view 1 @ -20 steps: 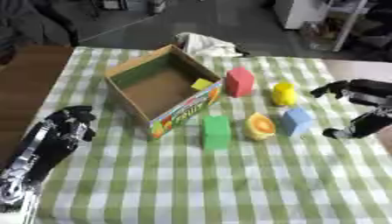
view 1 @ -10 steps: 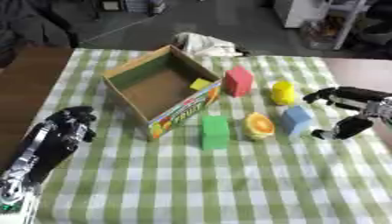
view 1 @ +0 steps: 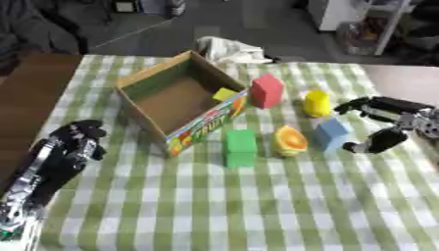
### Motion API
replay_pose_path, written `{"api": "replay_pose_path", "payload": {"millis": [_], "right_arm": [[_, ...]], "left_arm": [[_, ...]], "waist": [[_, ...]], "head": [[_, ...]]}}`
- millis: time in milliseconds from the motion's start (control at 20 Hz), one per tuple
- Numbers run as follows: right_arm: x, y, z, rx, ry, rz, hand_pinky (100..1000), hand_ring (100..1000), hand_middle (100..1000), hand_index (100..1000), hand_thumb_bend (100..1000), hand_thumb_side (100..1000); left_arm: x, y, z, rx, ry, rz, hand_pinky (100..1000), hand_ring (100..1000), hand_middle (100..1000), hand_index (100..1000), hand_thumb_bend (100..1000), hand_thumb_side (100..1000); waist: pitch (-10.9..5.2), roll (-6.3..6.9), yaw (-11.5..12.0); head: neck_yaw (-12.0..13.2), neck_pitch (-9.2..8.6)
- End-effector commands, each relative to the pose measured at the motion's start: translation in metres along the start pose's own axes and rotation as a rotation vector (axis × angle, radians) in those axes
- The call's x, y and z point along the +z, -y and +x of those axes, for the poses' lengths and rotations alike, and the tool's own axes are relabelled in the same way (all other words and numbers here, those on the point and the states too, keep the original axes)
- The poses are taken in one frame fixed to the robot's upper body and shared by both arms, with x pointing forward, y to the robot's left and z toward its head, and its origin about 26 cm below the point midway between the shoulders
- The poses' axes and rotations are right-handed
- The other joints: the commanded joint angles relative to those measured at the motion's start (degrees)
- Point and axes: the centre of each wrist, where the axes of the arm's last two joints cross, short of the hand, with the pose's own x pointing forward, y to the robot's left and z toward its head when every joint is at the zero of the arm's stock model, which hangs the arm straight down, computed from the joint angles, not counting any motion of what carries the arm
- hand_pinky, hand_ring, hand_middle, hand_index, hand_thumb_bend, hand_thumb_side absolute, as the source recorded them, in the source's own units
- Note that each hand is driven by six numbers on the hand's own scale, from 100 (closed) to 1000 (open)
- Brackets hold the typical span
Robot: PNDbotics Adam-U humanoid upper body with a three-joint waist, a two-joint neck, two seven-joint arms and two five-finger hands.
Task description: Pick up objects on the table and place them in the box.
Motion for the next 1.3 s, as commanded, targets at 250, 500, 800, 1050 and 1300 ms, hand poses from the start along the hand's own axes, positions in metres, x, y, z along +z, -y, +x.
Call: {"api": "replay_pose_path", "payload": {"millis": [250,500,800,1050,1300], "right_arm": [[0.000,0.018,0.003,0.022,0.013,-0.035,806,939,836,943,385,306],[-0.005,0.017,0.004,0.025,0.009,-0.008,807,934,828,931,374,316],[-0.010,0.013,0.003,0.023,-0.003,0.016,805,927,816,919,365,309],[-0.013,0.006,-0.003,0.007,-0.039,0.031,803,922,807,909,357,302],[-0.014,-0.001,-0.008,-0.009,-0.064,0.026,797,912,786,886,344,282]], "left_arm": [[-0.001,-0.001,0.004,-0.007,0.015,-0.007,577,550,648,785,111,567],[-0.001,-0.001,0.005,-0.007,0.015,-0.007,577,549,648,785,110,566],[-0.002,-0.001,0.005,-0.006,0.017,-0.009,577,549,648,785,111,566],[-0.002,-0.001,0.005,-0.005,0.018,-0.009,577,549,648,785,110,566],[-0.002,-0.001,0.005,-0.005,0.019,-0.008,577,549,648,785,111,566]], "waist": [[-0.68,0.06,0.11],[-0.71,0.16,0.32],[-0.75,0.16,0.61],[-0.78,0.16,0.88],[-0.81,0.21,1.03]], "head": [[-0.07,0.26],[-0.21,0.26],[-0.37,0.26],[-0.45,0.26],[-0.45,0.26]]}}
